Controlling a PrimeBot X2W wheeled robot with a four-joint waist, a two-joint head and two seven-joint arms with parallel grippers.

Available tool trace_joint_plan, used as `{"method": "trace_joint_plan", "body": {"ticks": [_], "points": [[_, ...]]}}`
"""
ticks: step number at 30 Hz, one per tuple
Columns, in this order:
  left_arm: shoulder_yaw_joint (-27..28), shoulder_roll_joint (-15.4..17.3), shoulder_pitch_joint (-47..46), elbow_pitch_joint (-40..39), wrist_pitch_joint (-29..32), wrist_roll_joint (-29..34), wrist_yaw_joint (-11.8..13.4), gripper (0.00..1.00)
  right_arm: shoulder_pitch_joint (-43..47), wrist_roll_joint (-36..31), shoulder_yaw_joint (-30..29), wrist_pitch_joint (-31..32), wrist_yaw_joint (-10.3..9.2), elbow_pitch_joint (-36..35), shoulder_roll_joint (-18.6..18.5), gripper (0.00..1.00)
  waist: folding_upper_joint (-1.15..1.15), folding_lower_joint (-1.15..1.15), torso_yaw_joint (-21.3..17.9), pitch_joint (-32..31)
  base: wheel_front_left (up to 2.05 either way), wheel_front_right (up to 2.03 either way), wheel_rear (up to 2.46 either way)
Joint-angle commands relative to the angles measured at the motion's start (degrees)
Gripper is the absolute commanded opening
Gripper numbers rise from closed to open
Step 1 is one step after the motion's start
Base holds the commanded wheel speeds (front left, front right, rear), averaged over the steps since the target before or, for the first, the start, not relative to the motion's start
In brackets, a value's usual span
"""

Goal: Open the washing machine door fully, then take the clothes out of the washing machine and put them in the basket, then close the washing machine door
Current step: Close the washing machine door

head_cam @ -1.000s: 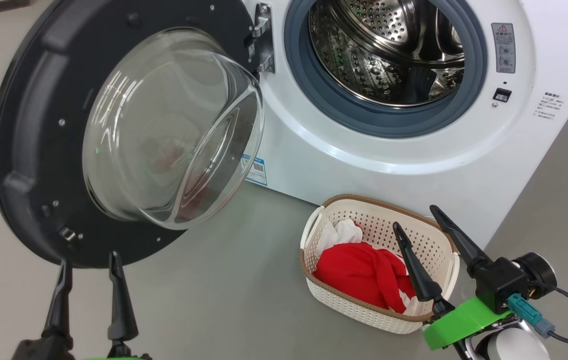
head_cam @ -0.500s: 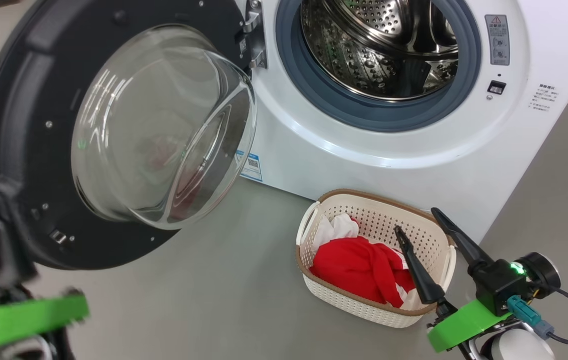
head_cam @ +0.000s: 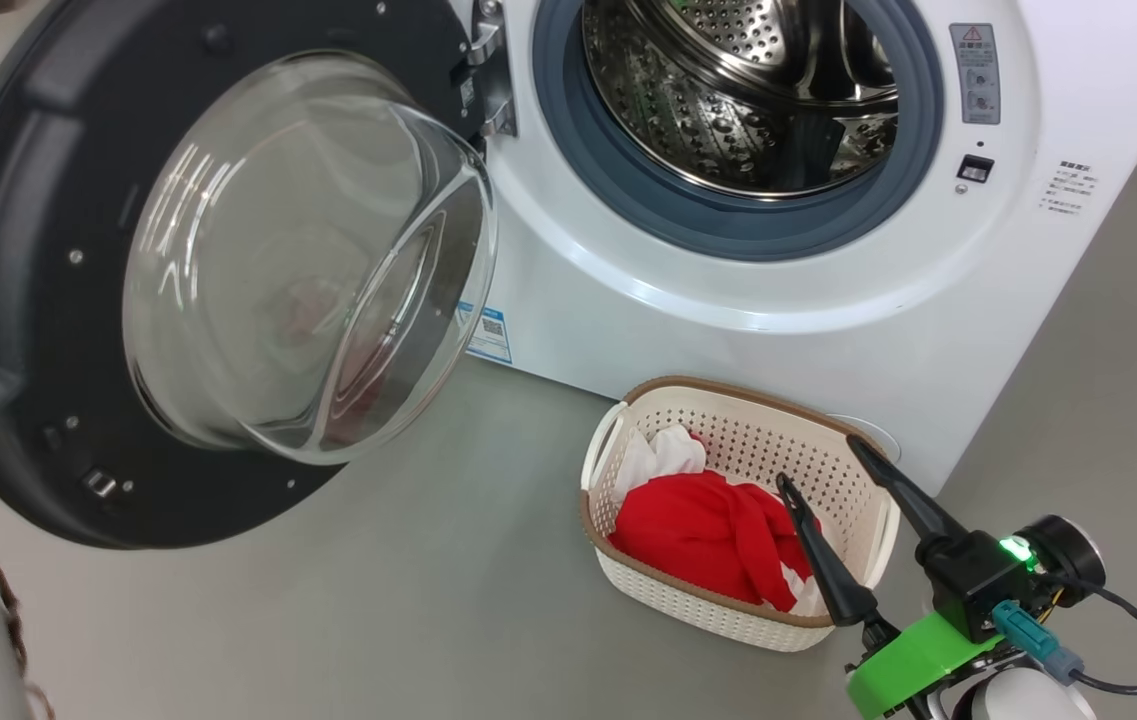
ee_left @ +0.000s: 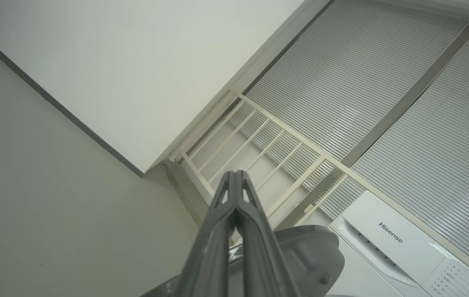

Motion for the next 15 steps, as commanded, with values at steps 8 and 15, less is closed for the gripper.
{"method": "trace_joint_plan", "body": {"ticks": [8, 15], "points": [[6.3, 5.5, -11.4, 10.7, 13.6, -12.2, 1.6, 0.0, -2.2, 0.2, 2.3, -0.4, 0.35, 1.4, -0.7, 1.0, 0.0, 0.0, -1.4, 0.2, 0.0, 0.0, 0.0], [7.0, 8.9, -15.1, 16.4, 24.6, -17.1, 3.5, 0.0, -3.5, 1.0, 3.7, -0.4, 0.35, 3.2, -1.3, 1.0, 0.0, 0.0, -2.3, 1.0, 0.0, 0.0, 0.0]]}}
